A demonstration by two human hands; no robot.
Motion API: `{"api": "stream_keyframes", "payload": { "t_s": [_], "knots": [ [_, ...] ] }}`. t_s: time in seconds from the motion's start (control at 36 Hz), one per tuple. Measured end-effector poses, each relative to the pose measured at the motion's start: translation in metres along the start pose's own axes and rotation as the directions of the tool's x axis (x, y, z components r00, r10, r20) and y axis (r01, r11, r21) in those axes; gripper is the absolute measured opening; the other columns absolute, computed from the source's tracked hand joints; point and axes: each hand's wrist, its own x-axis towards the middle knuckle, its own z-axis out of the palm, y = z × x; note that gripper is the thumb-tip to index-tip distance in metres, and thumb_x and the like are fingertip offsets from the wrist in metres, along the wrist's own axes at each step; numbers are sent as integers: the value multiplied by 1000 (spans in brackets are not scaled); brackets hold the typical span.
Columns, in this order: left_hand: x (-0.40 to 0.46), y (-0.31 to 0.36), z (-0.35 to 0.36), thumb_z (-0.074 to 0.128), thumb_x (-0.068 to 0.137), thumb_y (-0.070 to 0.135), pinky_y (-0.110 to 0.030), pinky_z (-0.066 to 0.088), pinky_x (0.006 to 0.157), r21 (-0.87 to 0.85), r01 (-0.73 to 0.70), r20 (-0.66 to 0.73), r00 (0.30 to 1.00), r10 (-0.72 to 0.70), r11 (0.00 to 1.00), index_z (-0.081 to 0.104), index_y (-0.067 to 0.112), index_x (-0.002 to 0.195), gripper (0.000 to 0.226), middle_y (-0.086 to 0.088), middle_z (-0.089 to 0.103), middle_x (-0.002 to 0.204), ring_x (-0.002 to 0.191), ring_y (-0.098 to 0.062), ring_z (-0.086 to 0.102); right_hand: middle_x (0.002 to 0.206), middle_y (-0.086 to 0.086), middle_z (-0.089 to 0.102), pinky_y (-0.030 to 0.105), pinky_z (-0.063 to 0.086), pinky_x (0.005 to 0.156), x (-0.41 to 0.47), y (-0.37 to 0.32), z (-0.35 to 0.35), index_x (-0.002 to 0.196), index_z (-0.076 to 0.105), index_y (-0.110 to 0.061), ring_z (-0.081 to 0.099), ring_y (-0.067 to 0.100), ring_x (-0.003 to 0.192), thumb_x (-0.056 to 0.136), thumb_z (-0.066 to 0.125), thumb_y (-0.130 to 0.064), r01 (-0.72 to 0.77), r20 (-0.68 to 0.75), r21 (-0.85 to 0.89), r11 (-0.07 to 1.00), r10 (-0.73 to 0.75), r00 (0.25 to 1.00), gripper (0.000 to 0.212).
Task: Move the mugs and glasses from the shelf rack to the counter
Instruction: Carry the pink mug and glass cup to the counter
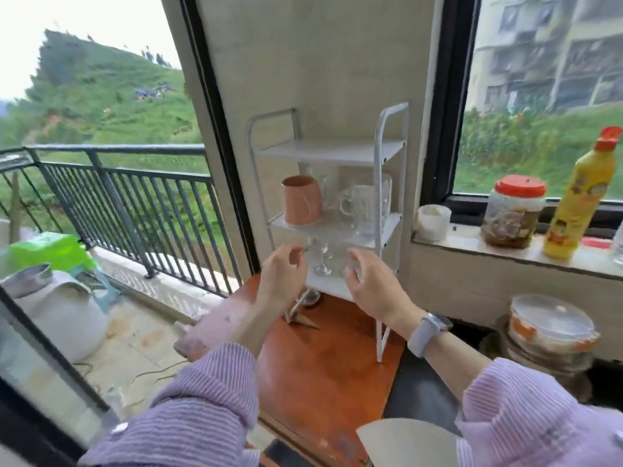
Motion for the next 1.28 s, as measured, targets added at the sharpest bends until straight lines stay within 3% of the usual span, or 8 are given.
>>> {"api": "stream_keyframes", "payload": {
  "t_s": [0.19,0.44,0.53,0.75,0.86,0.97,1.06,1.28],
  "knots": [
    [104,-27,26,54,89,18,-28,39,81,-226,-21,67,997,38,974,53,9,119,32,-8,57,118,102,-21,53,140,14,44,30,32,100,91,-12,23,139,31,-8,41,29,129,93,42,-13,-187,-204,114,976,207,957,48],
    [159,-32,58,54,89,16,-29,42,69,-581,104,172,985,-2,807,60,4,93,14,3,57,76,76,-15,52,90,-4,58,14,39,53,144,-4,43,120,45,-16,51,5,65,93,42,-18,-266,-284,268,926,339,897,27],
    [163,-30,64,55,88,19,-19,42,62,-637,113,189,982,12,762,58,6,89,13,4,54,71,69,-9,50,95,13,63,25,42,58,152,-2,45,105,52,-12,57,21,72,93,43,-18,-259,-314,360,896,378,871,16],
    [165,-27,69,50,91,21,-27,41,61,-673,142,187,982,-19,726,47,11,79,16,-3,53,69,63,-13,49,51,5,41,22,35,52,147,-3,45,51,42,-16,39,16,49,92,44,-30,-214,-380,478,852,420,824,43],
    [155,-32,62,50,91,26,-14,35,49,-635,86,44,996,-75,767,43,9,66,31,1,44,59,54,-10,41,53,4,25,36,26,59,139,-8,42,50,27,-20,25,18,51,90,45,-44,-219,-403,540,813,478,781,49],
    [147,-40,50,55,87,30,-16,40,58,-626,78,-36,991,-129,776,59,6,89,24,-1,60,76,67,-9,53,44,1,26,31,27,56,130,-11,41,45,26,-19,23,14,43,86,51,-46,-220,-441,569,792,520,732,55],
    [143,-43,42,62,82,28,-6,37,48,-589,45,-82,990,-116,807,56,9,75,21,6,54,64,58,-6,49,37,-8,24,25,22,44,124,-10,41,43,26,-23,21,10,38,84,61,-32,-172,-482,621,764,546,685,55],
    [122,-58,22,70,78,26,-6,34,44,-594,-31,-103,994,-38,804,49,19,55,32,11,47,51,47,0,46,38,-5,24,24,18,40,85,-24,47,38,28,-20,19,12,39,83,65,-26,-61,-521,564,824,412,747,59]
  ]
}}
